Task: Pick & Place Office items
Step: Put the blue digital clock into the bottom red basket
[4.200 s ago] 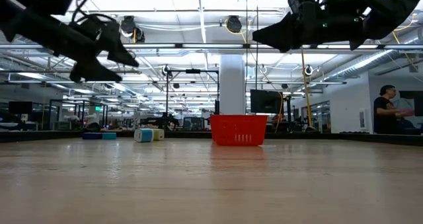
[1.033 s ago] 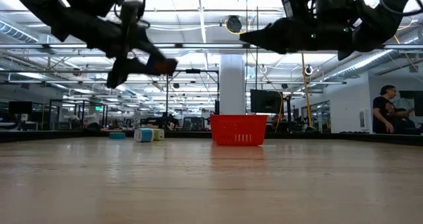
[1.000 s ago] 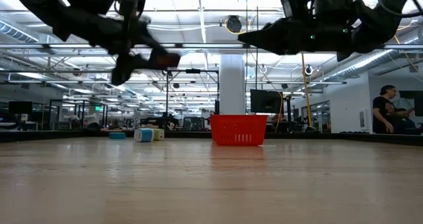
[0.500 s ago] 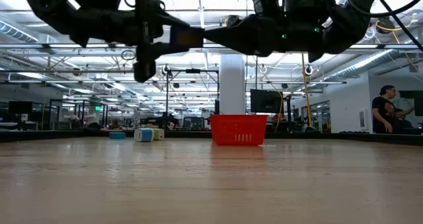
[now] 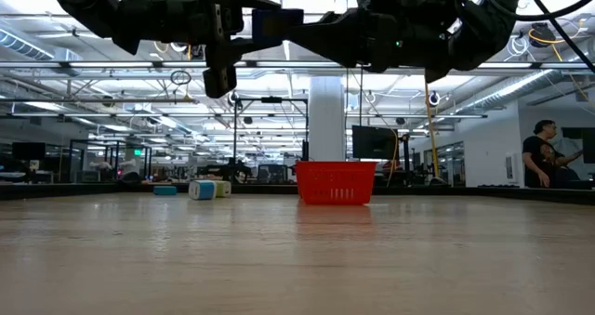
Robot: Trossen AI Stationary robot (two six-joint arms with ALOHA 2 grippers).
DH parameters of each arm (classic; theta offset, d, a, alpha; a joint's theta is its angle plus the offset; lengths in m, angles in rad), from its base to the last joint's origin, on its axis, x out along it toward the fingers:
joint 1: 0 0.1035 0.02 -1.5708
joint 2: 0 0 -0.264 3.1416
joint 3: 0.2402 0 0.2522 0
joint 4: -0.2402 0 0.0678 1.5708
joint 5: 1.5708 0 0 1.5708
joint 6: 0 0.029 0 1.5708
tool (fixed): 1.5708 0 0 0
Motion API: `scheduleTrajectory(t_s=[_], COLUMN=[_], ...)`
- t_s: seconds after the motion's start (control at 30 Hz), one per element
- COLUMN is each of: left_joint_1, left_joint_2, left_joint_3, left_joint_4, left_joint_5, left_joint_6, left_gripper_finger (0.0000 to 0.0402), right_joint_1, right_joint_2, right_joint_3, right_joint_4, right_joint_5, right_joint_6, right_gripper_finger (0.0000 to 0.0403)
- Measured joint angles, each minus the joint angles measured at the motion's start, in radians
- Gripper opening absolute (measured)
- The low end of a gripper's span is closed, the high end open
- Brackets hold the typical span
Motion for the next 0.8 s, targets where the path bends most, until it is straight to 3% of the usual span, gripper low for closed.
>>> scheduleTrajectory(t_s=[0.23, 0.37, 0.53, 0.7, 0.8], left_joint_1=[-0.009, -0.006, 0.009, 0.096, 0.145], left_joint_2=[0.0, -0.001, -0.001, -0.047, -0.097], left_joint_3=[0.0, 0.0, 0.0, 0.001, 0.0], left_joint_4=[-0.036, -0.04, -0.031, -0.027, -0.039], left_joint_5=[-0.011, -0.013, -0.03, 0.11, 0.125], left_joint_6=[-0.015, -0.002, 0.112, 0.152, 0.242], left_gripper_finger=[0.0163, 0.0159, 0.0208, 0.026, 0.0281], right_joint_1=[0.0, -0.001, -0.003, -0.023, -0.054], right_joint_2=[-0.001, -0.002, -0.002, -0.021, -0.05], right_joint_3=[0.01, 0.014, 0.018, 0.022, 0.026], right_joint_4=[0.004, -0.016, -0.029, -0.096, -0.177], right_joint_5=[-0.042, -0.043, -0.026, -0.032, -0.029], right_joint_6=[-0.006, -0.035, -0.019, 0.039, 0.077], right_gripper_finger=[0.0055, 0.0051, 0.0051, 0.0051, 0.0051])
